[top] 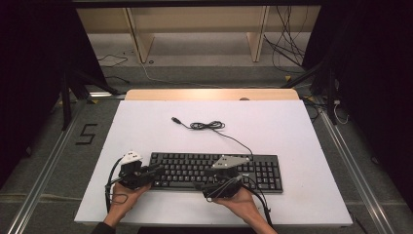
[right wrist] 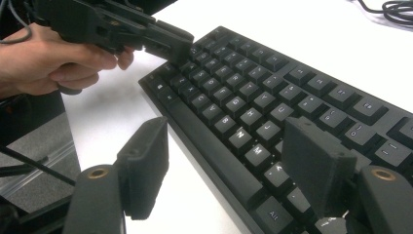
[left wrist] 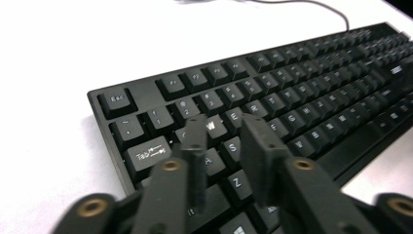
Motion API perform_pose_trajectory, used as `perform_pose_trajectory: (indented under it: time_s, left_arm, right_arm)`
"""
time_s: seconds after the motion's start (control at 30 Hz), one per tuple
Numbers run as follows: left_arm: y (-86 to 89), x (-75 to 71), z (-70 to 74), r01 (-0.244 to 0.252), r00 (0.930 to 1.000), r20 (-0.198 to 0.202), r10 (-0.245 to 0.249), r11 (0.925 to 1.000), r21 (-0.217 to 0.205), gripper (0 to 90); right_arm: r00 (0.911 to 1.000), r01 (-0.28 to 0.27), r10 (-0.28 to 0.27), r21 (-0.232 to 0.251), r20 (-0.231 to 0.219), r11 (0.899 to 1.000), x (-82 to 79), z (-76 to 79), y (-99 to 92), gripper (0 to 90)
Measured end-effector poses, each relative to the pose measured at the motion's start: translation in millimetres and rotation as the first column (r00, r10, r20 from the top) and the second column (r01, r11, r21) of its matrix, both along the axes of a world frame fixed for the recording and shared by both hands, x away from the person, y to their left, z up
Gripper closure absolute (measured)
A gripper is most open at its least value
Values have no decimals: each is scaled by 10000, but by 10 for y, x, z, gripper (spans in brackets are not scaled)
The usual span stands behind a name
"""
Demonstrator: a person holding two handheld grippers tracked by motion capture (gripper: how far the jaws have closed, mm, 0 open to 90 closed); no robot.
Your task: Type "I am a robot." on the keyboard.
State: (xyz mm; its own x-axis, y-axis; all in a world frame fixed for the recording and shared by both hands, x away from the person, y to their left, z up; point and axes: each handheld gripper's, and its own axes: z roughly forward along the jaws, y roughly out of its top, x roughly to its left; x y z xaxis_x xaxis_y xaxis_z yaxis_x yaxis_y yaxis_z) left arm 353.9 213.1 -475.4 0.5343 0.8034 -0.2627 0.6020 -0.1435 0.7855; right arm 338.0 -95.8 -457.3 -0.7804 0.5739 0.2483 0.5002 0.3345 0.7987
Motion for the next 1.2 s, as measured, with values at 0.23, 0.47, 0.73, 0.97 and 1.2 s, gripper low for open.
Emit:
perform_pose_trajectory:
  time_s: [0.23, 0.47, 0.73, 0.97, 1.2]
  left_arm:
    - [5, -30, 35, 92, 9998, 181, -87, 9995, -318, 539]
    - [6, -58, 64, 168, 9991, 387, -144, 9979, -620, 457]
    - [17, -81, 84, 217, 9984, 534, -175, 9966, -797, 382]
    - [12, -94, 90, 247, 9977, 650, -191, 9959, -871, 335]
    - [14, -112, 99, 239, 9971, 746, -168, 9952, -946, 316]
  right_arm:
    - [10000, -78, 78, 8, -12, 10000, 12, -17, 13, 419]
    - [9999, -168, 168, -110, 35, 9998, 17, -41, 42, 519]
    - [9999, -155, 157, -293, 59, 9994, 39, -78, 81, 728]
    - [9998, -179, 181, -451, 40, 9988, 48, -104, 110, 836]
    - [9998, -188, 188, -553, -12, 9983, 70, -139, 142, 895]
